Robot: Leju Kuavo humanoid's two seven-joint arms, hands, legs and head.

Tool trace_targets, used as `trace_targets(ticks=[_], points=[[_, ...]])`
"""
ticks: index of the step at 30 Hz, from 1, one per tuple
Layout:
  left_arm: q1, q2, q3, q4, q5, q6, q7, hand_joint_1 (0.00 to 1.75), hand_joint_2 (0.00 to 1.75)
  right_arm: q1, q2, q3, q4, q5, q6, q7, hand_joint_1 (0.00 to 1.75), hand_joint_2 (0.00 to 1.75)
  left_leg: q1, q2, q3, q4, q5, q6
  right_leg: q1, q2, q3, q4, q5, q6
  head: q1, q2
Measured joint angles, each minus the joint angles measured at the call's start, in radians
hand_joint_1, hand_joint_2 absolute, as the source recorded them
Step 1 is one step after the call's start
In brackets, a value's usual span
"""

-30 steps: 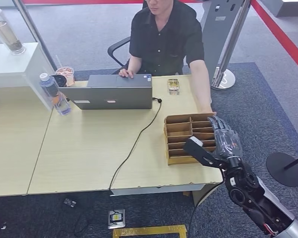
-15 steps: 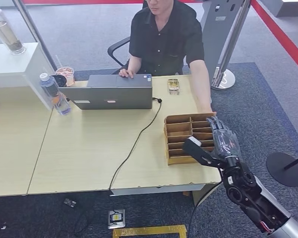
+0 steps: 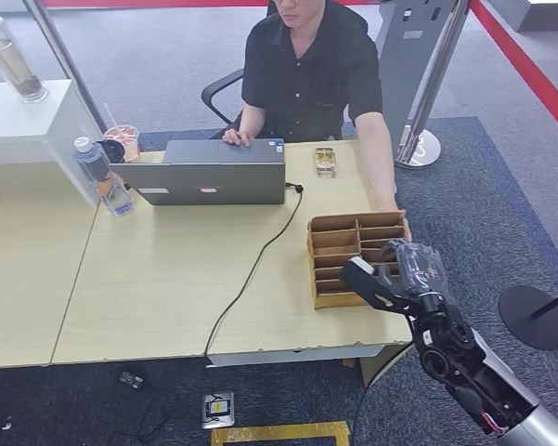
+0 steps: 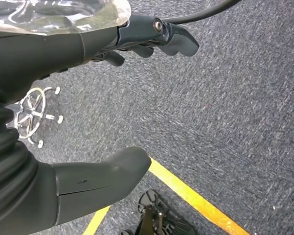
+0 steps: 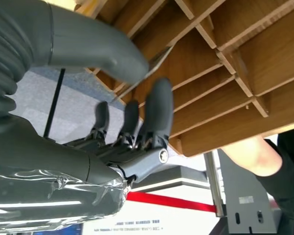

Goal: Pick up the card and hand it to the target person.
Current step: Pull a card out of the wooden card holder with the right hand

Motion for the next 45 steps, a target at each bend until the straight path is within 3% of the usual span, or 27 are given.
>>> trace_targets(ticks=[5,19,23,25,45], points=[[0.0,0.002,0.0,0.0,-0.011,-0.004,0.0,0.0,1.75,0.004,0.0,-0.002,0.0,0.018,0.008,0.021,1.54,1.75,0.0,0.0,0.0,0.0,0.0,0.0,0.0,0.0,0.0,0.0,0.0,0.0,0.0,0.0],[0.0,0.005,0.0,0.0,-0.035,-0.005,0.0,0.0,1.75,0.023,0.0,-0.009,-0.003,0.113,0.047,0.077,1.59,1.75,0.0,0.0,0.001,0.0,0.0,0.0,0.0,0.0,0.0,0.0,0.0,0.0,0.0,0.0],[0.0,0.005,0.0,0.0,-0.035,-0.005,0.0,0.0,1.75,0.025,0.0,-0.01,-0.01,0.149,0.047,0.085,1.75,1.75,0.0,0.0,0.001,0.0,0.0,0.0,0.0,0.0,0.0,0.0,0.0,0.0,0.0,0.0],[0.0,0.005,0.0,0.0,-0.03,-0.005,-0.001,0.0,1.75,0.027,0.0,-0.011,-0.02,0.172,0.046,0.091,1.75,1.75,0.0,0.0,0.001,0.0,0.0,0.0,0.0,0.0,0.0,0.0,0.0,0.0,0.0,0.0],[0.0,-0.004,0.005,0.0,0.058,0.016,-0.005,0.0,1.75,-0.005,0.0,-0.008,-0.303,0.479,0.066,0.078,1.75,1.75,0.0,0.0,0.0,0.0,0.0,0.0,0.0,0.0,0.001,0.0,0.0,0.0,0.001,0.0]])
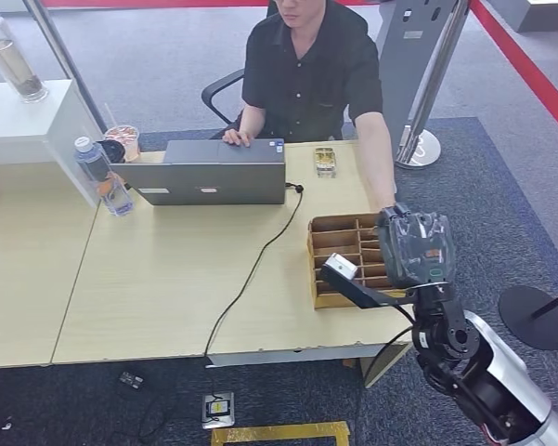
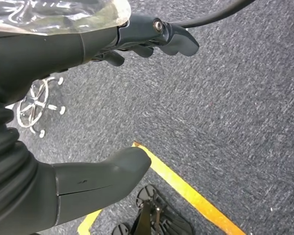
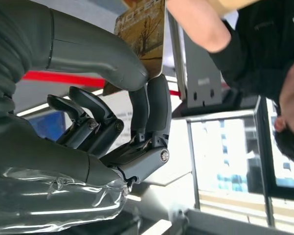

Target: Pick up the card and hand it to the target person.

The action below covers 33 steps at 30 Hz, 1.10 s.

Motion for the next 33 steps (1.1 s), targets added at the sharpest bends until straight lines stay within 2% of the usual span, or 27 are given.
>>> trace_targets(ticks=[7,11,15,20,24,33], points=[[-0.001,-0.01,0.001,0.0,0.018,0.009,-0.001,0.0,1.75,-0.073,0.015,0.048,-0.027,0.165,0.016,-0.019,1.75,1.75,0.0,0.0,0.0,0.0,0.0,0.0,0.0,0.0,0.0,0.0,0.0,0.0,0.0,0.0],[-0.001,-0.015,0.001,0.0,-0.004,0.008,-0.001,0.0,1.75,-0.152,0.029,0.078,0.002,0.184,-0.005,-0.031,1.75,1.75,0.0,0.0,-0.001,0.0,0.0,0.0,0.0,0.0,0.0,0.001,0.0,0.0,-0.001,0.0],[-0.003,-0.018,0.001,0.0,-0.029,-0.001,-0.007,0.0,1.75,-0.257,0.043,0.102,0.099,0.159,-0.07,-0.051,1.75,1.75,0.0,-0.001,-0.001,0.0,0.001,0.0,0.0,-0.001,0.0,0.001,0.0,0.0,0.0,0.0],[-0.005,-0.022,0.001,0.0,-0.049,-0.012,-0.018,0.0,1.75,-0.396,0.073,0.128,0.294,0.103,-0.126,-0.075,1.75,1.75,0.0,-0.002,-0.002,0.0,0.001,-0.001,0.0,-0.002,0.0,0.001,0.001,0.0,0.0,0.0],[-0.007,-0.025,0.001,0.0,-0.049,-0.013,-0.023,0.0,1.75,-0.504,0.117,0.147,0.49,0.093,-0.148,-0.08,1.75,1.75,0.0,-0.003,-0.003,0.0,0.001,-0.001,0.0,-0.003,0.0,0.001,0.001,0.0,0.0,0.0],[-0.007,-0.028,0.002,0.0,-0.038,-0.01,-0.028,0.0,1.75,-0.647,0.228,0.194,0.906,0.095,-0.141,-0.025,1.75,1.75,0.0,-0.005,-0.003,0.0,0.001,-0.001,0.0,-0.005,-0.002,0.001,0.0,0.0,-0.001,0.0]])
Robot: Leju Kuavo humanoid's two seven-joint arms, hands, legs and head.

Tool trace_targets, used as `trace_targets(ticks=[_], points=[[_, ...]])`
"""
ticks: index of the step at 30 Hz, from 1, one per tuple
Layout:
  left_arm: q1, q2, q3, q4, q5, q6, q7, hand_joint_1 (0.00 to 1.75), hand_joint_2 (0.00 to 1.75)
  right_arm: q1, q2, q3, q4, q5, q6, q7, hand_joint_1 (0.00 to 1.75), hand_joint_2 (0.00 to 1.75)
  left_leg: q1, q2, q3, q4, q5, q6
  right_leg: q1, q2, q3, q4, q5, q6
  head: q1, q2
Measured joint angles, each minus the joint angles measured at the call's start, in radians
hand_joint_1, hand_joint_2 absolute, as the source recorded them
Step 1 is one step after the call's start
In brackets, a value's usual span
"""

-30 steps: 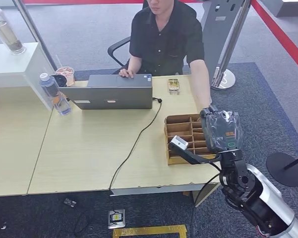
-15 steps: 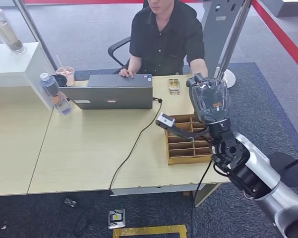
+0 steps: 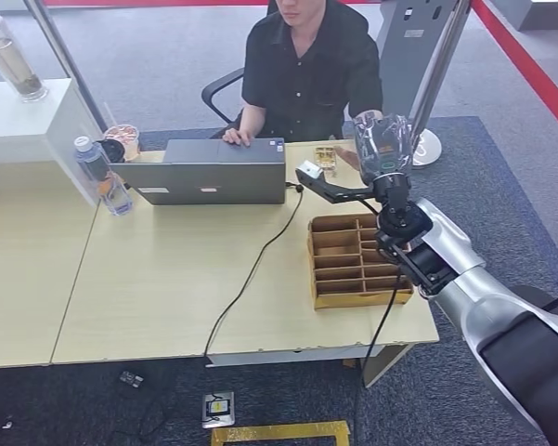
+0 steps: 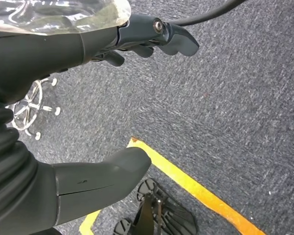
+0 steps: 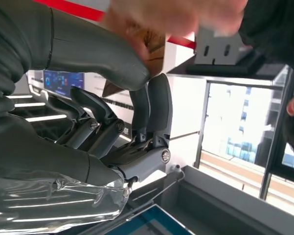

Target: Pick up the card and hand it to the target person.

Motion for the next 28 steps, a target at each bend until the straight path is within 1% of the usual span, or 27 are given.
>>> trace_targets(ticks=[6,7,10,11,13,16,20,23,28], points=[[0.002,0.0,0.0,0.0,-0.023,0.003,0.027,0.0,1.75,-0.039,0.031,0.019,0.162,-0.002,-0.006,0.008,1.75,1.75,0.0,0.0,0.001,0.0,0.0,0.0,0.0,0.0,0.0,0.0,0.0,0.0,0.001,0.0],[0.002,0.0,0.0,0.0,-0.024,0.002,0.028,0.0,1.75,-0.042,0.033,0.022,0.181,-0.003,-0.008,0.009,1.44,1.75,0.0,0.0,0.001,0.0,0.0,0.0,0.0,0.0,0.0,0.0,0.0,0.0,0.001,0.0],[0.003,0.0,0.0,0.0,-0.025,-0.002,0.02,0.0,1.75,-0.047,0.035,0.028,0.228,-0.012,-0.014,0.014,0.14,1.75,0.0,0.0,0.001,0.001,0.0,0.0,0.0,0.0,0.001,0.0,0.0,0.0,0.002,0.0],[0.003,0.0,0.0,0.0,-0.026,-0.003,0.016,0.0,1.75,-0.047,0.035,0.029,0.239,-0.02,-0.019,0.016,0.01,1.75,0.0,0.0,0.001,0.001,0.0,0.0,0.0,0.0,0.001,0.0,0.0,0.0,0.002,0.0],[0.003,0.0,0.0,0.0,-0.027,-0.007,0.011,0.0,1.75,-0.046,0.035,0.029,0.256,-0.042,-0.037,0.012,0.0,1.75,0.0,0.001,0.001,0.001,0.0,0.0,0.0,0.001,0.0,0.0,0.0,0.0,0.002,0.0],[0.004,0.0,0.0,0.0,-0.02,-0.012,-0.001,0.0,1.75,-0.042,0.034,0.024,0.266,-0.078,-0.089,-0.016,0.0,1.75,0.0,0.001,0.001,0.001,0.0,0.0,0.0,0.002,0.0,0.0,0.0,0.0,0.001,0.0],[0.004,0.0,0.0,0.0,-0.003,-0.011,-0.006,0.0,1.75,-0.024,0.023,0.014,0.247,-0.099,-0.144,-0.027,0.0,1.75,0.0,0.002,0.002,0.001,0.0,0.0,0.0,0.003,0.0,0.0,0.0,0.0,0.001,0.0],[0.005,0.0,0.0,0.0,0.023,-0.004,-0.001,0.0,1.75,0.011,-0.002,-0.003,0.178,-0.109,-0.156,-0.007,0.0,1.75,0.0,0.003,0.002,0.001,0.0,0.0,0.0,0.003,0.0,0.0,0.0,0.0,0.0,0.0],[0.008,0.0,0.0,0.0,0.098,0.027,0.036,0.0,1.75,0.129,-0.073,-0.049,-0.034,-0.13,-0.099,0.055,0.0,1.75,0.0,0.002,0.002,0.001,0.0,0.0,0.0,0.002,0.0,-0.001,0.0,0.0,0.0,0.0]])
